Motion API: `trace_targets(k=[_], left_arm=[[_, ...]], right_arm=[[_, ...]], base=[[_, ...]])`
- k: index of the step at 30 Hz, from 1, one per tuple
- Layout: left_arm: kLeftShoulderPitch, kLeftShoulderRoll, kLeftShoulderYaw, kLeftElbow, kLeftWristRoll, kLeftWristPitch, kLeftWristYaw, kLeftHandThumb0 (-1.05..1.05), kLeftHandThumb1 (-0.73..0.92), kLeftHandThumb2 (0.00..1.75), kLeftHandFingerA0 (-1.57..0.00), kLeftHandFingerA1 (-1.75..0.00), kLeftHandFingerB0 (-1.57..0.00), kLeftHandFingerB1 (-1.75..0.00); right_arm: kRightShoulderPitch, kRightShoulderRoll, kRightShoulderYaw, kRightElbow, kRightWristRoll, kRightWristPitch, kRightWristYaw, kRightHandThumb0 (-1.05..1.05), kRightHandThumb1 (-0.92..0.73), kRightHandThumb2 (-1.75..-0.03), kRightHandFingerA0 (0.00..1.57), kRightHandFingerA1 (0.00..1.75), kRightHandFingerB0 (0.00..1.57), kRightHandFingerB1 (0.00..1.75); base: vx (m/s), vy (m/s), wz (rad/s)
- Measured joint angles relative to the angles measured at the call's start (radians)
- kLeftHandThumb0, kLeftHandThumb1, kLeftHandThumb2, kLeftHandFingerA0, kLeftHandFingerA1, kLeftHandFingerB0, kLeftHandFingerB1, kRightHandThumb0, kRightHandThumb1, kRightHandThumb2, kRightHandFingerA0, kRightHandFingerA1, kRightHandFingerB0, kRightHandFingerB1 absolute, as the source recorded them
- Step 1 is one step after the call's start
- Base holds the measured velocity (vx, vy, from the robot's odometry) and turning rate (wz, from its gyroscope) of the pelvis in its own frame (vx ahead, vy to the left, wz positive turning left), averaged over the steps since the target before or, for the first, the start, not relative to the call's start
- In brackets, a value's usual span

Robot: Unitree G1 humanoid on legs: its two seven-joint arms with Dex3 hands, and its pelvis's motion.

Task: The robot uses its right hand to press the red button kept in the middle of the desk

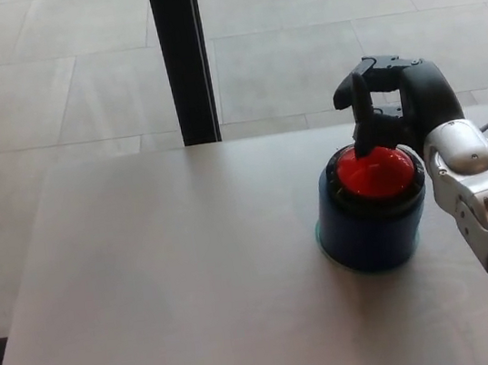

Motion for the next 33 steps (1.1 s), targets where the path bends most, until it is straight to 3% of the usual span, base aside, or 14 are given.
trace_targets(k=[3,4,10,11,13,14,15,16,28,29,30,31,32,33], left_arm=[[0.001,0.0,0.0,-0.005,0.0,0.0,0.0,-0.31,0.33,1.35,-0.84,-1.24,-0.68,-1.1],[0.0,0.0,0.0,-0.006,0.0,0.0,0.0,-0.36,0.4,1.22,-0.99,-1.1,-0.78,-0.97],[-0.001,0.001,0.008,-0.002,-0.002,0.0,-0.003,-0.34,0.4,1.24,-0.99,-1.11,-0.75,-0.95],[-0.001,0.001,0.01,-0.003,-0.003,0.0,-0.004,-0.29,0.27,1.41,-0.84,-1.24,-0.66,-1.09],[-0.002,0.001,0.011,-0.004,-0.003,0.0,-0.004,-0.34,0.37,1.24,-0.93,-1.08,-0.75,-0.95],[-0.004,0.001,0.011,-0.004,-0.003,0.0,-0.005,-0.29,0.33,1.37,-0.8,-1.24,-0.68,-1.09],[-0.006,0.001,0.011,-0.004,-0.003,0.0,-0.005,-0.33,0.42,1.24,-0.91,-1.07,-0.74,-0.95],[-0.008,0.001,0.011,-0.004,-0.003,0.0,-0.004,-0.28,0.33,1.4,-0.8,-1.25,-0.69,-1.12],[-0.008,0.001,0.003,-0.012,-0.002,0.0,-0.017,-0.29,0.31,1.47,-0.89,-1.22,-0.71,-1.05],[-0.008,0.001,0.003,-0.013,-0.002,0.0,-0.017,-0.3,0.3,1.47,-0.88,-1.22,-0.72,-1.06],[-0.008,0.001,0.003,-0.014,-0.002,0.0,-0.017,-0.3,0.31,1.47,-0.85,-1.2,-0.71,-1.06],[-0.008,0.001,0.003,-0.014,-0.002,0.0,-0.018,-0.31,0.29,1.48,-0.86,-1.2,-0.73,-1.07],[-0.008,0.001,0.003,-0.015,-0.002,0.0,-0.018,-0.3,0.28,1.5,-0.86,-1.2,-0.72,-1.06],[-0.008,0.001,0.003,-0.017,-0.002,0.0,-0.018,-0.3,0.29,1.49,-0.85,-1.19,-0.73,-1.07]], right_arm=[[0.01,0.0,0.001,0.0,-0.004,-0.015,-0.004,-0.25,-0.46,-1.16,0.98,1.75,0.75,1.61],[0.015,0.001,0.001,-0.001,-0.005,-0.021,-0.004,-0.25,-0.46,-1.16,0.97,1.75,0.81,1.55],[0.049,0.024,-0.043,-0.016,0.009,-0.055,-0.005,-0.26,-0.54,-1.13,0.96,1.75,0.8,1.53],[0.059,0.028,-0.051,-0.022,0.013,-0.062,-0.006,-0.26,-0.54,-1.14,1.0,1.75,0.81,1.5],[0.073,0.033,-0.057,-0.028,0.016,-0.076,-0.008,-0.26,-0.54,-1.15,1.01,1.75,0.82,1.49],[0.081,0.035,-0.059,-0.031,0.018,-0.085,-0.01,-0.26,-0.55,-1.13,1.02,1.75,0.82,1.49],[0.085,0.036,-0.06,-0.032,0.019,-0.091,-0.011,-0.26,-0.55,-1.14,1.02,1.75,0.81,1.5],[0.089,0.037,-0.06,-0.032,0.019,-0.096,-0.013,-0.24,-0.55,-1.16,0.99,1.75,0.8,1.51],[0.118,0.042,-0.057,0.008,0.024,-0.204,-0.026,-0.24,-0.51,-1.16,1.01,1.75,0.83,1.51],[0.112,0.038,-0.046,0.013,0.02,-0.208,-0.028,-0.34,-0.49,-1.13,1.28,1.42,0.99,1.23],[0.104,0.033,-0.037,0.018,0.016,-0.211,-0.03,-0.34,-0.5,-1.13,1.28,1.41,0.97,1.22],[0.097,0.027,-0.029,0.026,0.012,-0.212,-0.031,-0.35,-0.5,-1.12,1.28,1.41,0.98,1.22],[0.091,0.021,-0.023,0.031,0.01,-0.212,-0.031,-0.27,-0.51,-1.07,0.98,1.75,0.78,1.54],[0.084,0.017,-0.018,0.036,0.009,-0.211,-0.031,-0.35,-0.6,-1.04,0.95,1.75,0.75,1.59]], base=[[0.0,0.0,0.0],[0.0,0.0,0.0],[0.0,0.0,0.0],[0.0,0.0,0.0],[0.0,0.0,0.0],[0.0,0.0,0.0],[0.0,0.0,0.0],[0.0,0.0,0.0],[0.0,0.0,0.0],[0.0,0.0,0.0],[0.0,0.0,0.0],[0.0,0.0,0.0],[0.0,0.0,0.0],[0.0,0.0,0.0]])
